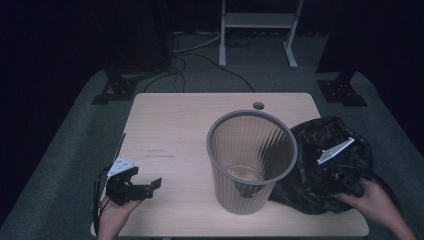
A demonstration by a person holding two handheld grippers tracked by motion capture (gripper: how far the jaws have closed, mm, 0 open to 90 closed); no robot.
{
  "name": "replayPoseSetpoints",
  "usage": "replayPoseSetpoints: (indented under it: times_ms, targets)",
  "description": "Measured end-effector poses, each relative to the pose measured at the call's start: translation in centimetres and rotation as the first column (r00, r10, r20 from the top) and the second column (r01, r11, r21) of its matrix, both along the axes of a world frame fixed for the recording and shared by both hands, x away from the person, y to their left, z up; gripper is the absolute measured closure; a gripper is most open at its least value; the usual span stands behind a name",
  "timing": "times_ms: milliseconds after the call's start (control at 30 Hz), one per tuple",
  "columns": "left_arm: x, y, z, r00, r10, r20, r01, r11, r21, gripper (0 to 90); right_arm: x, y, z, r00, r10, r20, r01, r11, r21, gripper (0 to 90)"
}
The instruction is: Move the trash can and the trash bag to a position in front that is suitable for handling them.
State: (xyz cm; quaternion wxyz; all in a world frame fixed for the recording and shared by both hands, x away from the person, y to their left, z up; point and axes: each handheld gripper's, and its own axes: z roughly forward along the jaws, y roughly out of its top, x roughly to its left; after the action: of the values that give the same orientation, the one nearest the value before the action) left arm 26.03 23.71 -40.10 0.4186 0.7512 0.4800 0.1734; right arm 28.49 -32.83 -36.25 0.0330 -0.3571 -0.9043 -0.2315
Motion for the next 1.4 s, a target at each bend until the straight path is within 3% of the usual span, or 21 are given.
replayPoseSetpoints:
  times_ms: [167,367,467,567,667,733,900,1000,1400]
  targets:
    - [0.0,0.0,0.1,1.0000,-0.004,0.000,0.004,1.0000,0.004,4.2,-0.9,-0.1,0.5,0.9999,-0.006,0.011,0.006,1.000,-0.008,75.5]
    - [0.0,-0.1,0.0,1.0000,-0.008,-0.002,0.008,1.0000,0.006,4.2,-0.7,-1.5,2.3,0.9940,-0.080,0.075,0.078,0.997,0.023,54.6]
    - [0.0,-0.1,0.0,1.0000,-0.006,-0.004,0.007,1.0000,0.007,4.2,-0.2,-2.3,3.3,0.9816,-0.139,0.131,0.140,0.990,0.007,41.2]
    - [0.0,-0.1,0.0,1.0000,-0.007,-0.005,0.007,1.0000,0.005,4.2,0.7,-3.2,3.9,0.9629,-0.200,0.181,0.204,0.979,-0.006,35.4]
    - [0.1,-0.1,-0.2,0.9999,-0.013,-0.011,0.013,0.9999,0.002,4.2,1.9,-4.2,3.7,0.9543,-0.239,0.180,0.244,0.970,-0.010,31.5]
    - [0.1,-0.2,-0.2,0.9999,-0.012,-0.010,0.012,0.9999,0.000,4.2,2.4,-4.5,3.3,0.9495,-0.252,0.186,0.266,0.963,-0.051,30.0]
    - [0.2,-0.1,-0.3,0.9999,-0.011,-0.013,0.011,0.9999,-0.002,4.2,3.7,-5.0,1.6,0.9533,-0.273,0.129,0.282,0.957,-0.061,27.7]
    - [0.2,-0.1,-0.4,0.9998,-0.010,-0.016,0.010,0.9999,-0.002,4.2,4.3,-5.0,0.4,0.9545,-0.279,0.105,0.289,0.953,-0.092,27.8]
    - [0.2,0.1,-0.3,0.9998,-0.009,-0.015,0.009,1.0000,-0.004,4.2,5.6,-3.4,-2.9,0.9687,-0.244,0.047,0.248,0.956,-0.156,27.2]
